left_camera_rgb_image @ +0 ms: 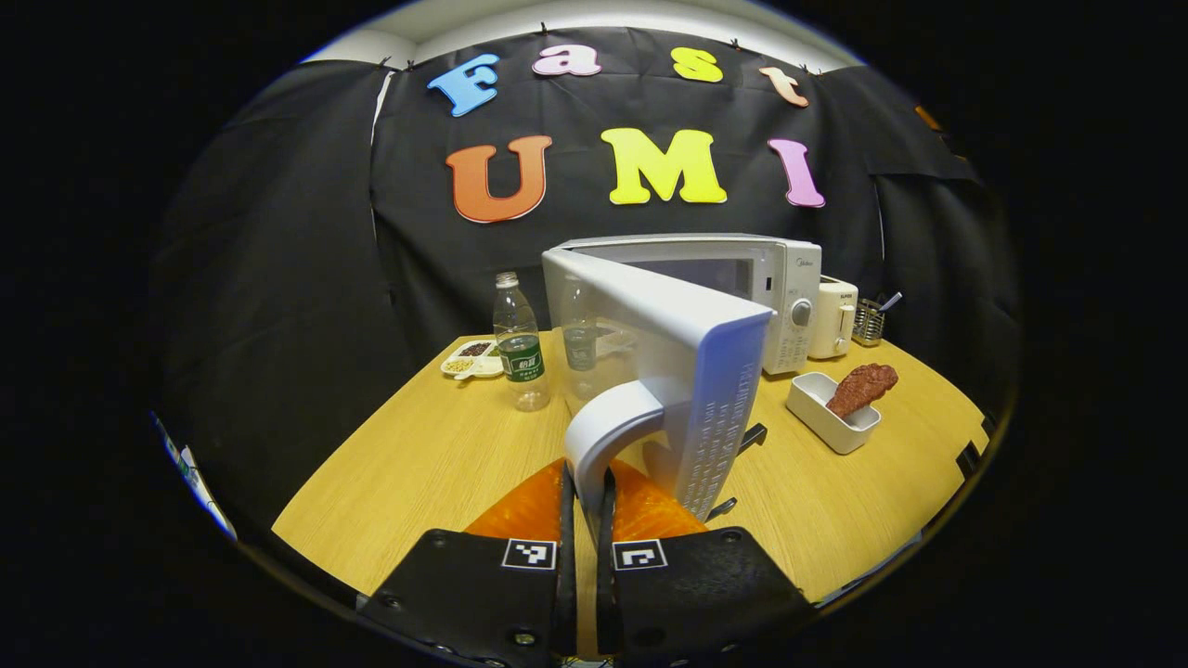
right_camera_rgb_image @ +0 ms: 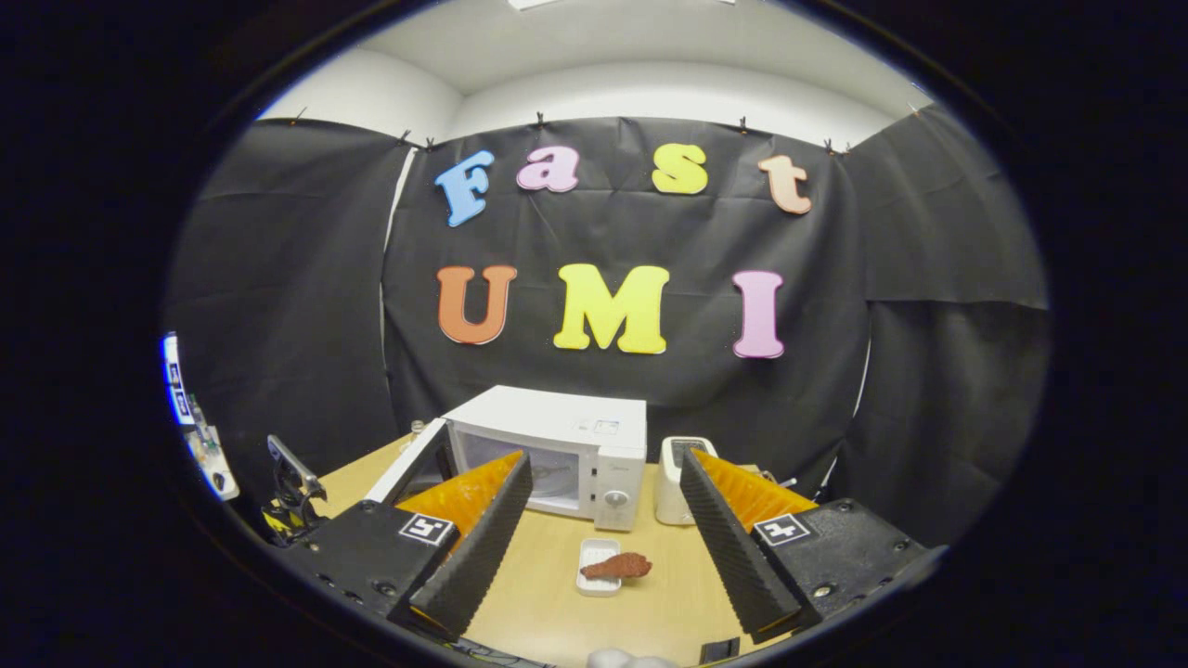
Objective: Open the microwave oven with the left hand, put the food in, and close the microwave oven.
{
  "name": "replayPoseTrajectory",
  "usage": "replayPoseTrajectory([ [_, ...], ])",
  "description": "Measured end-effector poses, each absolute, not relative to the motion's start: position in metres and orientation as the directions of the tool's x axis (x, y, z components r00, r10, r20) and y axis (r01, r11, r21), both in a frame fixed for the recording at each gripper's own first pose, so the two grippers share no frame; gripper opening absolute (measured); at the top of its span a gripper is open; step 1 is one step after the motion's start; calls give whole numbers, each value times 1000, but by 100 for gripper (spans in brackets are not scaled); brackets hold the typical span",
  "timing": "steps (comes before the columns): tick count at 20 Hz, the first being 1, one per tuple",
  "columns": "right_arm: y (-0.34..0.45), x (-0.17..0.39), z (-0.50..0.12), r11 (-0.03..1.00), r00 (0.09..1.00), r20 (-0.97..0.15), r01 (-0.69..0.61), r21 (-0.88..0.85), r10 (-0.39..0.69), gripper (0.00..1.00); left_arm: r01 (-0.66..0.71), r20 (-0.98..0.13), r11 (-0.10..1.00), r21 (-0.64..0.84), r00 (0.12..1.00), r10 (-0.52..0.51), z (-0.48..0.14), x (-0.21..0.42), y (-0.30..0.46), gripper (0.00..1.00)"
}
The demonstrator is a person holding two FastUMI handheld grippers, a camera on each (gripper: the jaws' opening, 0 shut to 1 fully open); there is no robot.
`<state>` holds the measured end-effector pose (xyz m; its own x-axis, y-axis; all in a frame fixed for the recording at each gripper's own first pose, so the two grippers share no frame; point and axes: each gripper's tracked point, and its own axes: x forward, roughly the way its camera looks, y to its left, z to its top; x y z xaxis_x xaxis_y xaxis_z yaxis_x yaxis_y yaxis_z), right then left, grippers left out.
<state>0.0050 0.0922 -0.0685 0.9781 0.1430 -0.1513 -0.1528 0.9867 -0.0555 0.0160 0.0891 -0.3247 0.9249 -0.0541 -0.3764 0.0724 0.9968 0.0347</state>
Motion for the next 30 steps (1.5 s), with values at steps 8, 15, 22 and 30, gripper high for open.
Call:
replayPoseTrajectory([
  [8, 95, 0, -73, 987, 977, -160, -148, -59, 137, 100, 108, -391, 994, 10, 915, -95, -324, 15, 107, 29],
  [15, 96, 3, -80, 987, 975, -175, -147, -62, 134, 100, 85, -385, 996, 31, 920, -66, -321, 14, 122, 97],
  [22, 98, 9, -90, 988, 972, -190, -148, -49, 136, 100, 69, -398, 998, 6, 916, -61, -319, 2, 143, 97],
  [30, 105, 10, -111, 988, 966, -215, -154, -34, 143, 100, -22, -422, 999, 47, 906, 40, -323, -21, 195, 96],
])
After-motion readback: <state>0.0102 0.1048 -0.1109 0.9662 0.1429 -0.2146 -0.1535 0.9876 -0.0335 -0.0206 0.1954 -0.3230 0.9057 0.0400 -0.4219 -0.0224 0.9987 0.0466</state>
